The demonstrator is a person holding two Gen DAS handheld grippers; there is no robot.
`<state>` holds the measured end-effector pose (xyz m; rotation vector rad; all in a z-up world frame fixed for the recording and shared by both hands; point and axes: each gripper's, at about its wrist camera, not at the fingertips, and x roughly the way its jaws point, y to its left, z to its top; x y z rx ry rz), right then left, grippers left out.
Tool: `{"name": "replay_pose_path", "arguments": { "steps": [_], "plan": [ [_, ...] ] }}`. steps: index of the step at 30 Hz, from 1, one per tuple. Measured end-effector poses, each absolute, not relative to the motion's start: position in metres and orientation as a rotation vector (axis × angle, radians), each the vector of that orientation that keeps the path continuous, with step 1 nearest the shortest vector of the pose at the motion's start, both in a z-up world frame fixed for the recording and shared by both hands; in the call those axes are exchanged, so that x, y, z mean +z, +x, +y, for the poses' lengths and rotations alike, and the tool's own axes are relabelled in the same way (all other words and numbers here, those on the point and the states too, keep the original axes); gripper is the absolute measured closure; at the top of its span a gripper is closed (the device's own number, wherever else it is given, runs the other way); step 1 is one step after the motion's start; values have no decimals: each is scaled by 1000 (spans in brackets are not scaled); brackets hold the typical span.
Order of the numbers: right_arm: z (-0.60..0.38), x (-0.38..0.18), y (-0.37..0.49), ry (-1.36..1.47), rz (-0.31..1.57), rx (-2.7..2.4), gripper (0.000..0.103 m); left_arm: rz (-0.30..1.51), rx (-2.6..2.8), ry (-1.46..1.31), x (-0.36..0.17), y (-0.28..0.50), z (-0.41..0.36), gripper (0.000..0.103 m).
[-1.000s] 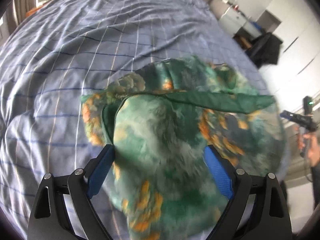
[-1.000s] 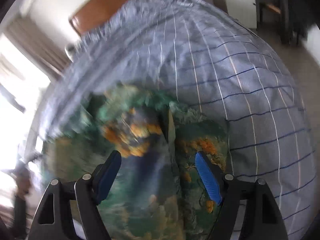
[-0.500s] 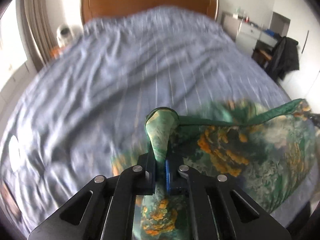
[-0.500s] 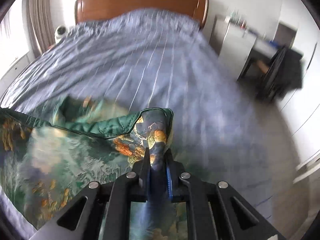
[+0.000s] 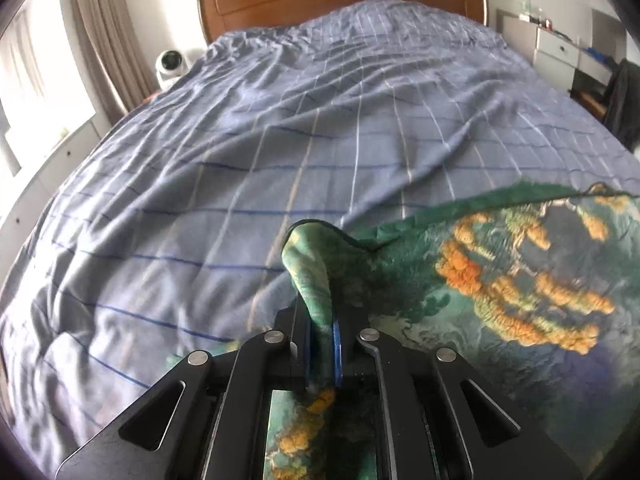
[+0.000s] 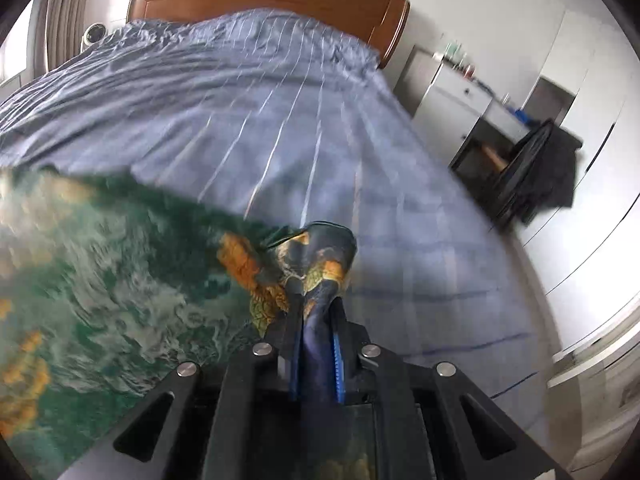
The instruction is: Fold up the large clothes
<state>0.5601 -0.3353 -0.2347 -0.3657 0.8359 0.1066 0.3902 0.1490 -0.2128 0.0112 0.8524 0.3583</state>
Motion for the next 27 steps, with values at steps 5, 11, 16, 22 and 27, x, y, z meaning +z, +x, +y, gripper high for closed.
{"name": "replay_pose_path", "arguments": {
  "steps": [5, 11, 16, 22, 27],
  "plan": [
    [-327, -255, 565, -364, 837, 101, 91, 833, 366, 16, -221, 390, 145, 96],
    [-332, -264, 567, -294, 834, 118, 88, 832, 358, -1, -226, 394, 147, 94],
    [-333, -265, 568, -276, 837, 126, 87, 831, 351, -10, -225, 392, 147, 94],
    [-353, -256, 576, -143, 882, 188, 79, 863, 401, 52, -219, 395, 142, 74],
    [-388, -212, 573, -3, 875, 181, 50, 826, 357, -11, -183, 377, 148, 22]
  ]
}}
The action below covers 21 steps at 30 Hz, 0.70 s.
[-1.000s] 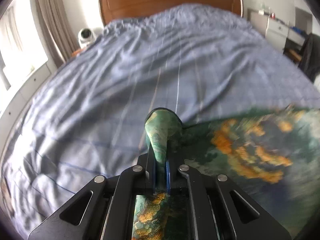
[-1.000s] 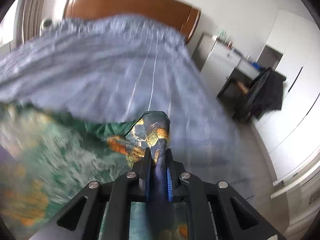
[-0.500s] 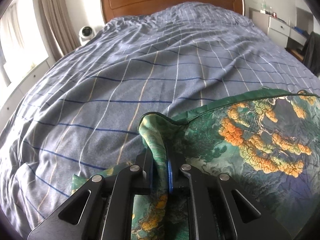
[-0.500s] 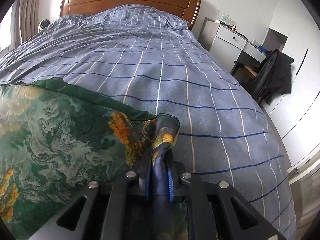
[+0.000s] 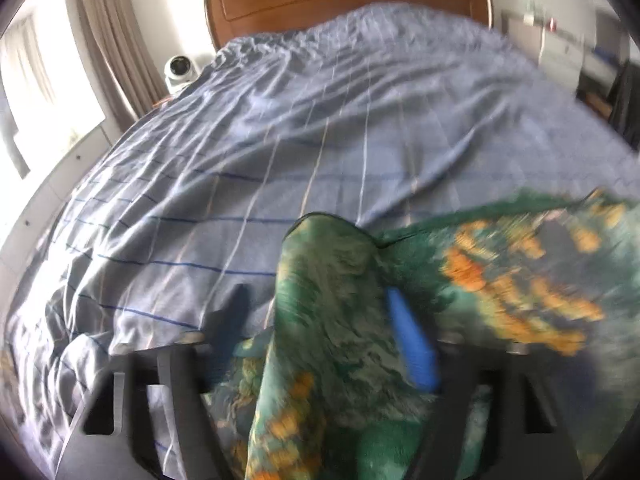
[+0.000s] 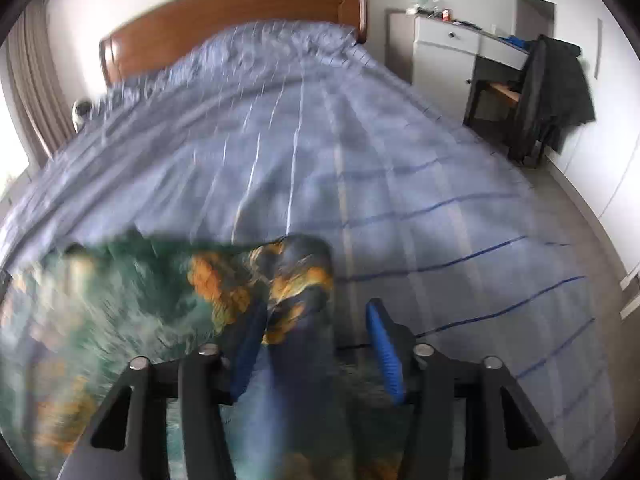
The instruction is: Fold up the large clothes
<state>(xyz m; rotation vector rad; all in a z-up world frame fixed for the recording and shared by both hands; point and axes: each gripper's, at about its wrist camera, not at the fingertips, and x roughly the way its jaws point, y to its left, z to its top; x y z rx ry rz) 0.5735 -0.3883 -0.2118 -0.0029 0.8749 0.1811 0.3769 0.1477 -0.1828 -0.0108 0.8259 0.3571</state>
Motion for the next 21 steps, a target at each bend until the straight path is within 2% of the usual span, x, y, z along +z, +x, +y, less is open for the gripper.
{"name": "replay_pose_path", "arguments": {
  "steps": [6, 9, 14, 21],
  "plan": [
    [-390, -143, 516, -22, 796, 282, 49, 797, 247, -132, -149, 328, 142, 18],
    [-379, -132, 468, -9, 793, 392, 46, 791, 194, -132, -140, 296, 128, 16],
    [-369, -157, 413, 12, 841, 460, 44, 808, 141, -107, -139, 252, 106, 12],
    [-398, -197, 397, 46, 907, 371, 44, 825, 123, -66, -142, 219, 92, 12]
  ]
}}
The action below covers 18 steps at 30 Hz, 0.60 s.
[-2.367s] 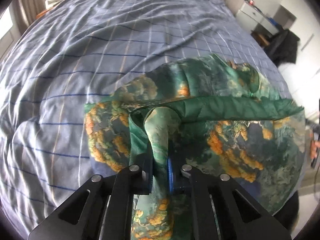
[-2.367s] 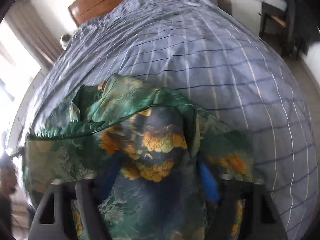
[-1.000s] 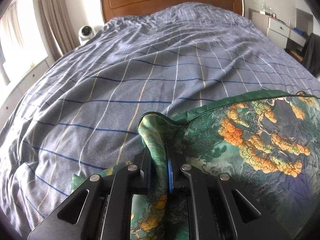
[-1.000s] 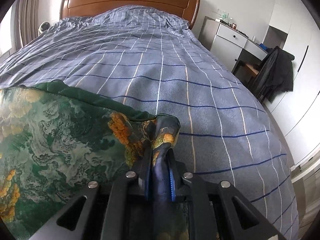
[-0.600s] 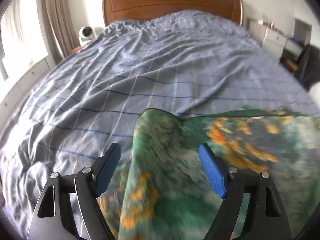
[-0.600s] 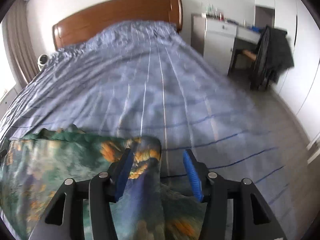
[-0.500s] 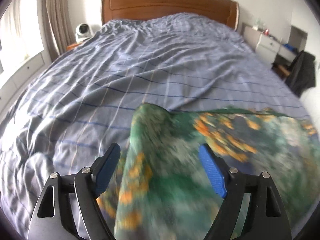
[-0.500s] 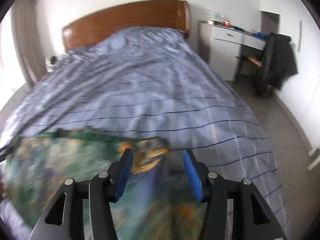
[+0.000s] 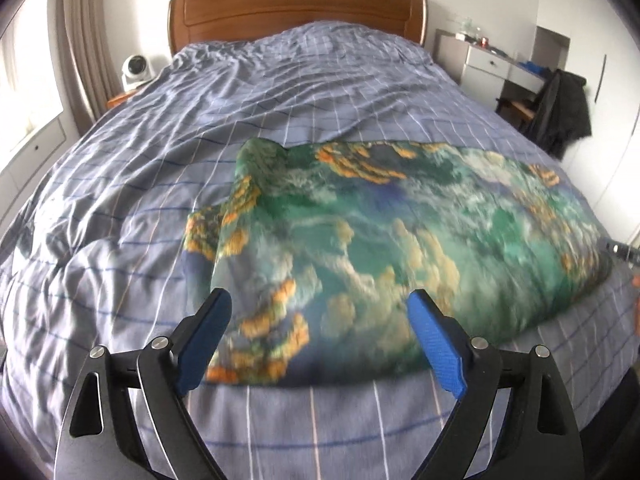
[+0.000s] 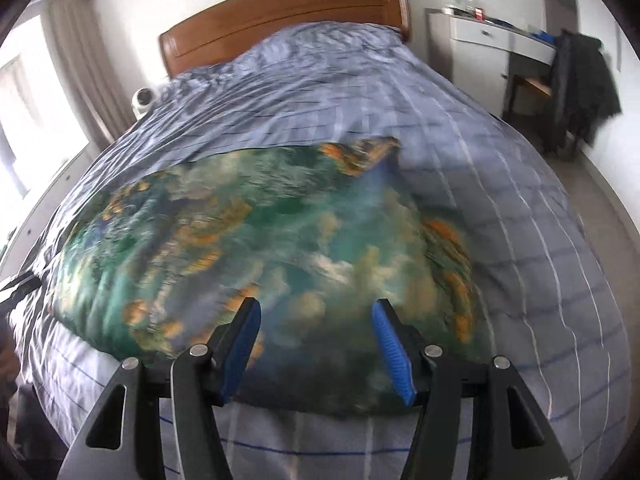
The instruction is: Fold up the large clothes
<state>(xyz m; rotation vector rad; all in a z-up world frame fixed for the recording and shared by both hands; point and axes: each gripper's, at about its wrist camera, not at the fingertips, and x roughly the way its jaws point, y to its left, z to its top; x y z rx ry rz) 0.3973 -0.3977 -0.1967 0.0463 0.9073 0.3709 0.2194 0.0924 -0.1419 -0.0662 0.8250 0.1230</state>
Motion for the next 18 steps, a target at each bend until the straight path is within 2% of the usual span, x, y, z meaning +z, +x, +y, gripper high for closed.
{"name": "replay_pose_path", "arguments": {
  "steps": [9, 11, 18],
  "plan": [
    [-423, -188, 369, 61, 868, 321, 44, 832, 48, -73, -131, 223, 68, 11],
    [-424, -186, 359, 63, 859, 320, 44, 839, -8, -77, -125, 237, 58, 7],
    [-422, -187, 322, 134, 844, 370, 44, 895, -90, 9, -121, 324, 19, 7]
  ]
}}
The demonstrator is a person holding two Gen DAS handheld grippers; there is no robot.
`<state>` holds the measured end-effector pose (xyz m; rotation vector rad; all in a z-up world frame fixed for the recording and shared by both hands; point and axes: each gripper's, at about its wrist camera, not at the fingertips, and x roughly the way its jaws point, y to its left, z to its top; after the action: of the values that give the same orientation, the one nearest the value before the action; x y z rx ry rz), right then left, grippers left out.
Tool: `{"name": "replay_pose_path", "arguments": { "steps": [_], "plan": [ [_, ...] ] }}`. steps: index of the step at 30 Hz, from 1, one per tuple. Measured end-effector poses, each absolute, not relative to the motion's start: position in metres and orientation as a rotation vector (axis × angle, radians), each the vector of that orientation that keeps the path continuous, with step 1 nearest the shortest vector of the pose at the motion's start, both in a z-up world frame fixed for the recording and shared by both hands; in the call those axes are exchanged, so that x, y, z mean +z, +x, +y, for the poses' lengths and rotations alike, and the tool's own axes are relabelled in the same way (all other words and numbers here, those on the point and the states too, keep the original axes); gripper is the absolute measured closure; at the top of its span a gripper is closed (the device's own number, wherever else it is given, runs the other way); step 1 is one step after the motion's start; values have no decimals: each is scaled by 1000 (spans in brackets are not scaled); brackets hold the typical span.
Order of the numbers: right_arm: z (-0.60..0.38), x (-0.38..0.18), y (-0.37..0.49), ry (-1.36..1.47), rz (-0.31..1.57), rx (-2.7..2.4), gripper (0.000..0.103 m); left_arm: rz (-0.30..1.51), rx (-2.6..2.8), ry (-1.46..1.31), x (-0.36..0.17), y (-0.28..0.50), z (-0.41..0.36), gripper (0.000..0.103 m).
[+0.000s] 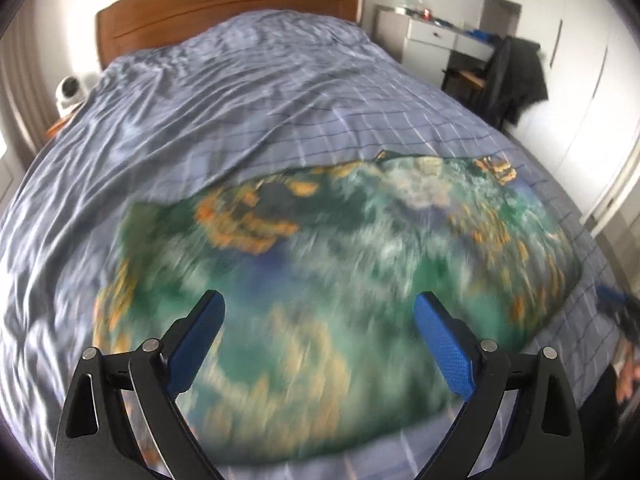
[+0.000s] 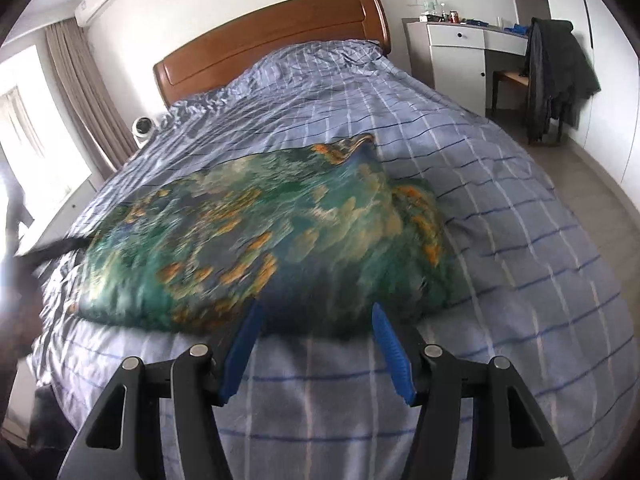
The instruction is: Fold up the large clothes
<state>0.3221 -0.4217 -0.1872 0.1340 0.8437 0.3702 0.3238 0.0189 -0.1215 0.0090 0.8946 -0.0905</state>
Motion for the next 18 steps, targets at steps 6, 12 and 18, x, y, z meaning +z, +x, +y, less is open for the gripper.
{"name": "replay_pose_path", "arguments": {
  "steps": [6, 12, 18],
  "plan": [
    [-411, -187, 302, 149, 837, 428, 43, 919, -83, 9, -132, 394, -5, 7],
    [-414, -186, 293, 185, 825, 441, 43, 996, -70, 121, -177, 390, -30, 8],
    [-421, -197, 293, 197, 856, 411, 43, 908, -116, 276, -177, 313, -54, 8]
  ]
}}
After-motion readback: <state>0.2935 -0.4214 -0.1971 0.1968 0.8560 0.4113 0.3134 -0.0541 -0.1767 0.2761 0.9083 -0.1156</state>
